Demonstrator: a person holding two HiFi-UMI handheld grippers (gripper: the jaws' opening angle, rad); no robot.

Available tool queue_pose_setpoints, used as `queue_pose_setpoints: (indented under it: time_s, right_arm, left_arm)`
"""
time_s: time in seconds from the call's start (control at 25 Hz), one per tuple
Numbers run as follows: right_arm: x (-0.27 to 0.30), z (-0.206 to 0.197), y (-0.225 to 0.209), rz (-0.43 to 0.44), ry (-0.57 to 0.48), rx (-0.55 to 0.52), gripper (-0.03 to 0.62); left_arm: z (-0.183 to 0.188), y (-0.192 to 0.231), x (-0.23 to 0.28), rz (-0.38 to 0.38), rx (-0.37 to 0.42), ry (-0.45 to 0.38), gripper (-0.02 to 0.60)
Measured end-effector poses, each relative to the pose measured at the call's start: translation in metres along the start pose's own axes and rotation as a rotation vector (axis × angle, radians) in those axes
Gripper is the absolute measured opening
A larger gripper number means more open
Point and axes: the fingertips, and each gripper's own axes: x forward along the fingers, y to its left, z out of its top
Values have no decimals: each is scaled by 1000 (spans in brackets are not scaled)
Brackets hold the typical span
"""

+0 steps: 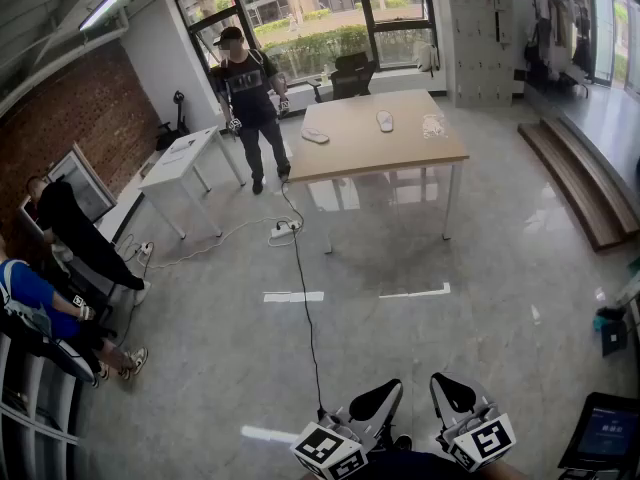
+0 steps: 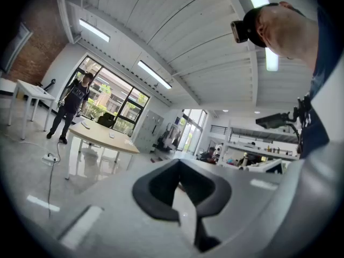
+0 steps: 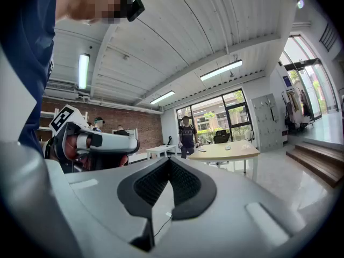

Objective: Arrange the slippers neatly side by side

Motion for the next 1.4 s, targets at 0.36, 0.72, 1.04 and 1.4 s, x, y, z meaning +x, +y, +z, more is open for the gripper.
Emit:
queue_pose_setpoints:
  time_s: [0.36, 0.72, 1.04, 1.4]
  right_arm:
    - [27, -7, -40, -38, 39, -9, 9]
    - [89, 5, -78, -50, 24, -35, 9]
    - [172, 16, -111, -57, 54, -10, 9]
    - [242, 3, -126, -20, 98, -16, 9]
  left_arm:
    - [7, 26, 41, -11, 2, 4, 2]
    - [31, 81, 91, -30, -9, 10, 2]
    - [66, 152, 134, -30, 0, 1, 3]
    - [83, 220, 165, -12, -48, 17, 2]
